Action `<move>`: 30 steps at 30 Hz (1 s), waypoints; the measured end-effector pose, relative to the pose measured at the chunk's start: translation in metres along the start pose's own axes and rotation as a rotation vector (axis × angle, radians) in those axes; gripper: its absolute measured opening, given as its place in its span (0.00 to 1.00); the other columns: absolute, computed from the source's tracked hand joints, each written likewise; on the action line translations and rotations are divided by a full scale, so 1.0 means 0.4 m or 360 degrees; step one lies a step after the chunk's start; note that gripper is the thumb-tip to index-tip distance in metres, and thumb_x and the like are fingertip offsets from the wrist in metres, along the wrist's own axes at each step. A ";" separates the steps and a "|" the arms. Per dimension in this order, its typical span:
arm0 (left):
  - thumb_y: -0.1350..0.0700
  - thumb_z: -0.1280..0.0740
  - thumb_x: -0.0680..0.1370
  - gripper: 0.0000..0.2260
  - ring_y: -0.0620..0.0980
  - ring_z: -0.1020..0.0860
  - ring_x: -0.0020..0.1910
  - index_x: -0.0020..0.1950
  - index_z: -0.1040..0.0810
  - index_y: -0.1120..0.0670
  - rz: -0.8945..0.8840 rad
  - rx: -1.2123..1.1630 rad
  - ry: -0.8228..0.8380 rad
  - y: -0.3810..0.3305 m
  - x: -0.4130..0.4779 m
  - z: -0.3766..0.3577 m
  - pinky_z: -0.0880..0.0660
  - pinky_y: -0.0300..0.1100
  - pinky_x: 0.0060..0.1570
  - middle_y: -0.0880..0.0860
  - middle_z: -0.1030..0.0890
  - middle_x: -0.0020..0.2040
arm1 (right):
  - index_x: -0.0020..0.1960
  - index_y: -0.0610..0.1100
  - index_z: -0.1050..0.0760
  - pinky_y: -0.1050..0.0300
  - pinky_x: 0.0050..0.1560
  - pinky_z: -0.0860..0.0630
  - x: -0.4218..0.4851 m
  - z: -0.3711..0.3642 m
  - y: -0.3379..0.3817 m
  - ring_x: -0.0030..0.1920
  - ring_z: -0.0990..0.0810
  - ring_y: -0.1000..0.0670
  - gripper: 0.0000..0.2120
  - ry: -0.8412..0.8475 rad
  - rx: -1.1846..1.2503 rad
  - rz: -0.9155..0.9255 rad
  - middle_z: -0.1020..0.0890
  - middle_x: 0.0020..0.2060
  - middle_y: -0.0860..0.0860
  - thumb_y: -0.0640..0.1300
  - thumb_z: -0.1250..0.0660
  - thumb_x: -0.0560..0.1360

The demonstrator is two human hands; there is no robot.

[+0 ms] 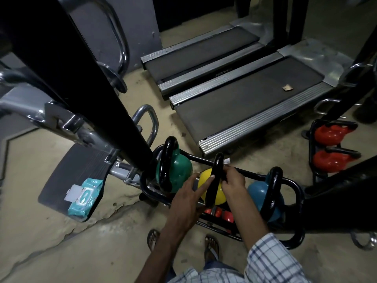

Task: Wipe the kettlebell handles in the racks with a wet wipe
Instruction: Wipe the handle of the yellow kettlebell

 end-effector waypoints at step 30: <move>0.53 0.22 0.70 0.47 0.56 0.31 0.72 0.81 0.46 0.38 0.0010 -0.0040 -0.0049 -0.007 -0.011 0.010 0.24 0.48 0.61 0.56 0.37 0.78 | 0.48 0.37 0.19 0.52 0.49 0.22 -0.079 -0.377 0.185 0.46 0.17 0.42 0.13 0.0608 -0.3446 0.1240 0.17 0.43 0.40 0.45 0.24 0.70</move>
Point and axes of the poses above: each hand's wrist, its own x-axis towards the middle knuckle, its own z-axis out of the back of the hand, y = z × x, the point moved 10 cm from there along x, towards the middle knuckle
